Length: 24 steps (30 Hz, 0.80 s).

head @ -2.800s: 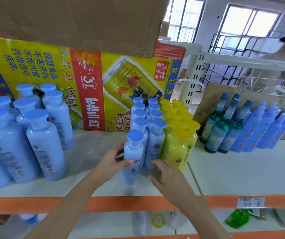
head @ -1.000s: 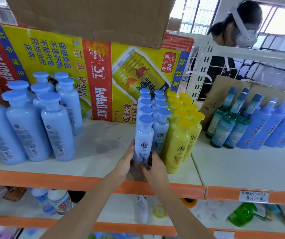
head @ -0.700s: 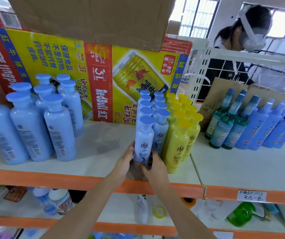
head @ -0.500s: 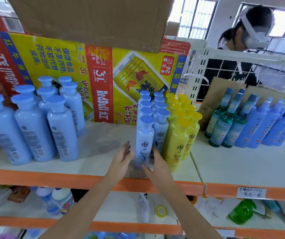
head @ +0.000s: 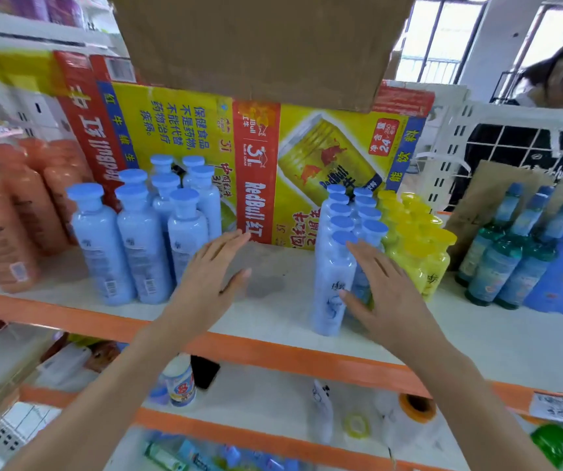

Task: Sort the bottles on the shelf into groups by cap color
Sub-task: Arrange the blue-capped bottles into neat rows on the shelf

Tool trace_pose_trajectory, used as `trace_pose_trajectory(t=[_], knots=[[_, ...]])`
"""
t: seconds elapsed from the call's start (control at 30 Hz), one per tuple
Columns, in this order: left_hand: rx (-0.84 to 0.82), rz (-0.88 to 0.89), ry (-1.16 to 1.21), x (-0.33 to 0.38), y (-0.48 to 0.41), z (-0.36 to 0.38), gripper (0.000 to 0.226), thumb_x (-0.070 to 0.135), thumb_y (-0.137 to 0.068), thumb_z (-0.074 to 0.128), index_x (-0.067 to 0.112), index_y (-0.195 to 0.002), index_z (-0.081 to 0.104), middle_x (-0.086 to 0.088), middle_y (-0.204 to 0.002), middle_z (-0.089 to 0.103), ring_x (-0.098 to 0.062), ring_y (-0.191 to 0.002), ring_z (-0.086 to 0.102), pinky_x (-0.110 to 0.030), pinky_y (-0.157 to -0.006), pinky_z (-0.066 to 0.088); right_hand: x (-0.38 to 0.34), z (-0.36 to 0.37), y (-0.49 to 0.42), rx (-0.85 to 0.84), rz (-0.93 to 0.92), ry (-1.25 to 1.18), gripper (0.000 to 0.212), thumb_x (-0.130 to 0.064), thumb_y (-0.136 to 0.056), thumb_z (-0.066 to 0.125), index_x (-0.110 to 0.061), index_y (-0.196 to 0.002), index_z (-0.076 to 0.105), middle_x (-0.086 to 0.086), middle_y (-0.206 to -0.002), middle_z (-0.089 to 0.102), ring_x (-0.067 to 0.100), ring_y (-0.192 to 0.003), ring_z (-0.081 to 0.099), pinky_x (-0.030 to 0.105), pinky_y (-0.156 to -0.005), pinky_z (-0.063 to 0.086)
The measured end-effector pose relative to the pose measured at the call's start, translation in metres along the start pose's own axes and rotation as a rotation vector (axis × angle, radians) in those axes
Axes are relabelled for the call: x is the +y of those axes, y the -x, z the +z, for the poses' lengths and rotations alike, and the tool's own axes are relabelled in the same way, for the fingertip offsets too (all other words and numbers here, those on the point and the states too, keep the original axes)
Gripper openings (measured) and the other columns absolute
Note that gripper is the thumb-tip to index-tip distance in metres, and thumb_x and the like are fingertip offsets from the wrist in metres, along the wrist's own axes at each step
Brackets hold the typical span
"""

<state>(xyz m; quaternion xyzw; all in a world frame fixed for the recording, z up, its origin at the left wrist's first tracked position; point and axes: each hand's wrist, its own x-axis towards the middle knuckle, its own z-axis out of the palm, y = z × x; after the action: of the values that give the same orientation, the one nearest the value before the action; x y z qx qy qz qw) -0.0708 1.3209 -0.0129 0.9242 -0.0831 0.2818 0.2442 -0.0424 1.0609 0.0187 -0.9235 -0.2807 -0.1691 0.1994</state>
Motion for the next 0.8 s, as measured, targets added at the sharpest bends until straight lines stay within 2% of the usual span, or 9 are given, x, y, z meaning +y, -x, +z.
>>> trace_pose_trajectory(t=[0.07, 0.13, 0.23, 0.33, 0.43, 0.57, 0.73, 0.8], knots=[[0.030, 0.020, -0.063, -0.010, -0.004, -0.020, 0.054, 0.045, -0.087, 0.034, 0.018, -0.133, 0.044, -0.003, -0.138, 0.046, -0.018, -0.126, 0.039, -0.043, -0.104, 0.035, -0.014, -0.003, -0.016, -0.029, -0.044, 0.018, 0.061, -0.043, -0.088, 0.044, -0.022, -0.143, 0.029, 0.000, -0.151, 0.027, 0.019, -0.140, 0.025, 0.032, -0.111, 0.021], [0.028, 0.018, -0.103, -0.021, -0.007, -0.041, 0.055, 0.045, -0.088, 0.033, 0.015, -0.131, 0.046, -0.004, -0.136, 0.047, -0.018, -0.124, 0.041, -0.036, -0.102, 0.034, -0.029, -0.003, -0.033, -0.061, -0.101, 0.017, 0.061, -0.043, -0.087, 0.039, -0.021, -0.144, 0.027, -0.001, -0.152, 0.025, 0.016, -0.141, 0.022, 0.033, -0.114, 0.018], [0.005, 0.016, -0.149, -0.040, -0.013, -0.072, 0.057, 0.046, -0.088, 0.031, 0.012, -0.130, 0.047, -0.005, -0.130, 0.051, -0.017, -0.119, 0.043, -0.029, -0.098, 0.033, -0.051, 0.005, -0.058, -0.180, -0.166, 0.065, 0.059, -0.035, -0.094, 0.046, -0.023, -0.145, 0.020, -0.003, -0.153, 0.020, 0.014, -0.141, 0.017, 0.030, -0.114, 0.013], [-0.046, 0.005, -0.233, -0.059, -0.021, -0.098, 0.059, 0.047, -0.087, 0.029, 0.012, -0.130, 0.048, -0.008, -0.129, 0.053, -0.029, -0.117, 0.049, -0.040, -0.096, 0.040, -0.076, 0.016, -0.080, -0.225, -0.205, 0.097, 0.059, -0.034, -0.094, 0.048, -0.022, -0.145, 0.021, -0.002, -0.152, 0.023, 0.014, -0.140, 0.020, 0.026, -0.112, 0.015], [-0.088, 0.022, -0.291, -0.078, -0.031, -0.118, 0.056, 0.047, -0.086, 0.031, 0.013, -0.127, 0.050, -0.009, -0.127, 0.055, -0.033, -0.115, 0.051, -0.047, -0.094, 0.043, -0.104, 0.028, -0.104, -0.232, -0.220, 0.087, 0.059, -0.033, -0.093, 0.049, -0.022, -0.145, 0.023, -0.002, -0.151, 0.026, 0.016, -0.138, 0.023, 0.028, -0.111, 0.018], [-0.172, 0.029, -0.338, -0.104, -0.046, -0.134, 0.054, 0.043, -0.085, 0.035, 0.011, -0.123, 0.054, -0.010, -0.122, 0.058, -0.034, -0.108, 0.055, -0.044, -0.090, 0.045, -0.140, 0.047, -0.137, -0.231, -0.247, 0.080, 0.058, -0.028, -0.092, 0.051, -0.020, -0.144, 0.026, 0.001, -0.149, 0.030, 0.019, -0.137, 0.028, 0.034, -0.111, 0.027], [-0.258, 0.049, -0.328, -0.132, -0.059, -0.143, 0.069, 0.052, -0.077, 0.022, 0.017, -0.128, 0.051, -0.004, -0.128, 0.053, -0.027, -0.115, 0.050, -0.036, -0.096, 0.038, -0.170, 0.065, -0.166, -0.255, -0.231, 0.096, 0.061, -0.029, -0.092, 0.050, -0.021, -0.145, 0.022, -0.001, -0.151, 0.022, 0.019, -0.138, 0.024, 0.030, -0.107, 0.027], [-0.253, 0.053, -0.318, -0.140, -0.062, -0.143, 0.064, 0.050, -0.080, 0.026, 0.018, -0.129, 0.050, -0.002, -0.128, 0.052, -0.025, -0.116, 0.050, -0.032, -0.095, 0.037, -0.177, 0.073, -0.172, -0.265, -0.218, 0.116, 0.060, -0.030, -0.093, 0.049, -0.020, -0.145, 0.022, -0.001, -0.151, 0.022, 0.020, -0.138, 0.025, 0.030, -0.107, 0.026]])
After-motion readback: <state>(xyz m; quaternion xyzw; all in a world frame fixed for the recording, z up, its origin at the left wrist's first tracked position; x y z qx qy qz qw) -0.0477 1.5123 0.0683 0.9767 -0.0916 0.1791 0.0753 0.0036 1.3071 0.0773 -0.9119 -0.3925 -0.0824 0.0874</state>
